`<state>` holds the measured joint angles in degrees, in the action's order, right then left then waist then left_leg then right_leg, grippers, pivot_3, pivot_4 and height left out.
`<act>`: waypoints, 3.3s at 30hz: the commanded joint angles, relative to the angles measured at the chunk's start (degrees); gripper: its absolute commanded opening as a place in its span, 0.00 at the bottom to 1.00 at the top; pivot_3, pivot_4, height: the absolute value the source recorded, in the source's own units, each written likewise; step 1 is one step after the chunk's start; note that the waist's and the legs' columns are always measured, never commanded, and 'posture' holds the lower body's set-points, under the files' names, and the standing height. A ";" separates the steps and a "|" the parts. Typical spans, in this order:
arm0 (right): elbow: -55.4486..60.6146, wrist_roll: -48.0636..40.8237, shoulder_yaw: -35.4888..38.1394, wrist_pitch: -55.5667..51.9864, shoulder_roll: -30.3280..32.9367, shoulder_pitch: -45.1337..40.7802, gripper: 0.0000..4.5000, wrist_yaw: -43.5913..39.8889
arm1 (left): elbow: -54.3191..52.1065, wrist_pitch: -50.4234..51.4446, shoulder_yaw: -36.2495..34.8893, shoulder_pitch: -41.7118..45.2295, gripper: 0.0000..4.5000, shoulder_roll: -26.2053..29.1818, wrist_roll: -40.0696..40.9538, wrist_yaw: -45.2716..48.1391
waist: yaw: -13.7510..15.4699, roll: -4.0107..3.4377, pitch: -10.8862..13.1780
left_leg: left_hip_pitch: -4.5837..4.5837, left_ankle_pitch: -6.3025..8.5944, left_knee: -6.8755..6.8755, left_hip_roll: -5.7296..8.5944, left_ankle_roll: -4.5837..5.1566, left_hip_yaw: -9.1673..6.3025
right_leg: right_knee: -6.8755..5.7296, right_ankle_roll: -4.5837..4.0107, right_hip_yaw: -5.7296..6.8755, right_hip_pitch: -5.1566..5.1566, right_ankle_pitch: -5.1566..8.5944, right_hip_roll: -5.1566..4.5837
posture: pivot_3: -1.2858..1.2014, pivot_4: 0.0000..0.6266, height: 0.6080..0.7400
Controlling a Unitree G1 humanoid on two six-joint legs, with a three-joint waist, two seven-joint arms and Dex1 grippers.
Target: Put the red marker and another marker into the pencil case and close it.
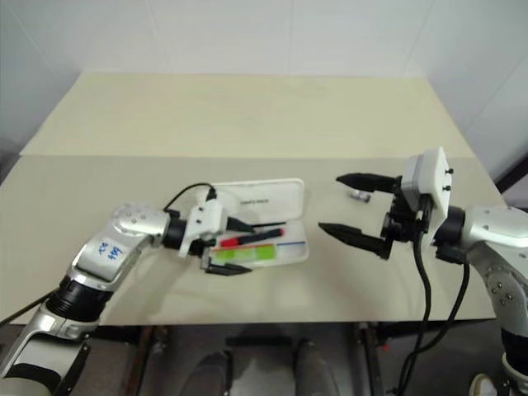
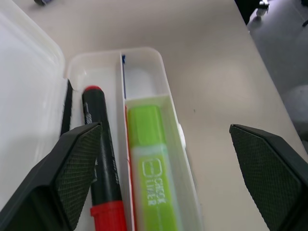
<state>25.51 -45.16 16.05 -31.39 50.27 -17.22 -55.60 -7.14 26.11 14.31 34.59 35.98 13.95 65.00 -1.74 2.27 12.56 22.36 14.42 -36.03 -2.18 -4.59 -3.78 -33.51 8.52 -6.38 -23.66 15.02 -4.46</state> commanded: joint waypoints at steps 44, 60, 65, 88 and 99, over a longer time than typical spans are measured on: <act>-92.54 42.31 -18.41 36.45 -11.40 -42.59 1.00 -11.54 | -10.47 8.26 -25.62 0.35 0.99 5.53 26.14 -7.84 | -3.07 -0.13 0.08 | -0.10 -0.05 0.12 0.01 -0.05 -0.01 | -0.15 0.91 0.01 0.02 -0.47 0.00 | 0.52 0.24 1.00; -100.05 46.79 -17.07 35.35 -14.64 -48.36 1.00 -2.36 | -10.70 8.42 -25.13 1.47 0.99 5.40 26.42 -8.26 | -3.41 -0.15 0.09 | -0.12 -0.07 0.11 0.01 -0.09 -0.02 | -0.24 0.93 0.00 0.02 -0.48 0.00 | 0.52 0.24 1.00; -100.64 47.83 -16.93 33.89 -15.10 -48.42 1.00 -2.74 | -10.99 8.58 -25.42 1.55 0.99 5.88 26.45 -8.24 | -3.41 -0.15 0.09 | -0.13 -0.07 0.12 0.01 -0.09 -0.02 | -0.25 0.93 0.00 0.02 -0.47 0.00 | 0.52 0.24 1.00; -100.59 49.47 -16.93 31.29 -15.75 -46.33 0.18 -7.40 | -11.34 8.08 -25.38 2.51 1.00 5.73 26.13 -9.05 | -3.66 -0.15 0.09 | -0.16 -0.07 0.10 0.01 -0.09 -0.02 | -0.28 0.95 0.00 0.04 -0.47 0.01 | 0.52 0.24 1.00; -96.26 47.68 -16.10 32.87 -15.57 -43.98 0.04 -12.19 | -9.93 6.13 -24.54 2.08 1.00 5.24 25.42 -8.26 | -4.42 -0.15 0.09 | -0.19 -0.08 0.08 0.01 -0.11 -0.04 | -0.31 0.97 0.00 0.09 -0.48 0.01 | 0.52 0.24 1.00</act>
<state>-72.89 3.41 -0.32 1.34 34.43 -62.14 -64.22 -16.95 33.62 -10.06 35.75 41.16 39.09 56.47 -6.16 2.12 12.65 22.17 14.34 -35.95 -2.17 -4.70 -3.82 -33.82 9.49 -6.38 -23.57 14.54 -4.45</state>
